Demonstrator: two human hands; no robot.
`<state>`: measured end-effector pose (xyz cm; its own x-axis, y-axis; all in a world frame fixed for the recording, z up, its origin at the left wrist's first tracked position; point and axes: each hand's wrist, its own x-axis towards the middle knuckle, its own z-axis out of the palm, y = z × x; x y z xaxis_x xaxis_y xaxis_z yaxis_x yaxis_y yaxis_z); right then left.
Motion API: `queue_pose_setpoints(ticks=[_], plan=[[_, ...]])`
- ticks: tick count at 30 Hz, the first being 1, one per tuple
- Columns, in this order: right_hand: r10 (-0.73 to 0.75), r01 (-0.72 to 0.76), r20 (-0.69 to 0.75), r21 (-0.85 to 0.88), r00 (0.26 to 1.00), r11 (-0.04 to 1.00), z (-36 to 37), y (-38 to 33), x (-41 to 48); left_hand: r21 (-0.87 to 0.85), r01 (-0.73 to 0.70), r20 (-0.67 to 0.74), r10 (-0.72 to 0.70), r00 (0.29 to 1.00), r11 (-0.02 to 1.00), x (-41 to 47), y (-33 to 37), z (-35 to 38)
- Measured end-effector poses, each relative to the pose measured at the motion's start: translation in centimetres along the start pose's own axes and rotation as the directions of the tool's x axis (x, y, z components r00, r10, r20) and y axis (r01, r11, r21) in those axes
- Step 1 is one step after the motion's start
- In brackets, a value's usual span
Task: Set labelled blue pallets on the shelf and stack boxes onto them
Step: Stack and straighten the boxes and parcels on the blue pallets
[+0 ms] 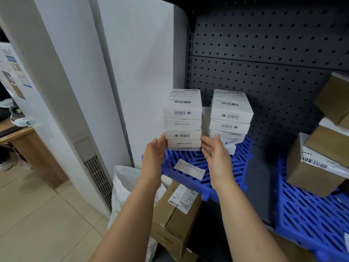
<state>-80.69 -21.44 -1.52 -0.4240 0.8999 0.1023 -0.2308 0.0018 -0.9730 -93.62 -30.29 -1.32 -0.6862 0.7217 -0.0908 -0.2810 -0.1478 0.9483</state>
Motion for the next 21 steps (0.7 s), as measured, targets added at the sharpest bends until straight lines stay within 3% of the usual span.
queue_pose_setpoints(ticks=[8, 12, 17, 21], plan=[[-0.035, 0.038, -0.055, 0.038, 0.998, 0.999, 0.9, 0.5, -0.1, -0.049, 0.025, 0.064, -0.021, 0.998, 0.998, 0.0, 0.2, -0.1], [-0.035, 0.038, -0.057, 0.047, 0.998, 0.998, 1.2, 0.6, 0.2, 0.069, -0.029, 0.054, 0.025, 0.998, 0.997, 0.8, 0.0, -0.2], [-0.031, 0.039, -0.118, 0.061, 0.993, 0.997, 1.6, 0.6, 0.2, 0.051, -0.005, 0.113, -0.001, 0.994, 0.999, 0.8, 1.0, -0.4], [-0.033, 0.045, -0.156, 0.070, 0.987, 0.997, 1.6, 0.7, 0.0, 0.150, -0.061, 0.089, 0.048, 0.995, 0.987, 0.8, 1.2, 0.0]])
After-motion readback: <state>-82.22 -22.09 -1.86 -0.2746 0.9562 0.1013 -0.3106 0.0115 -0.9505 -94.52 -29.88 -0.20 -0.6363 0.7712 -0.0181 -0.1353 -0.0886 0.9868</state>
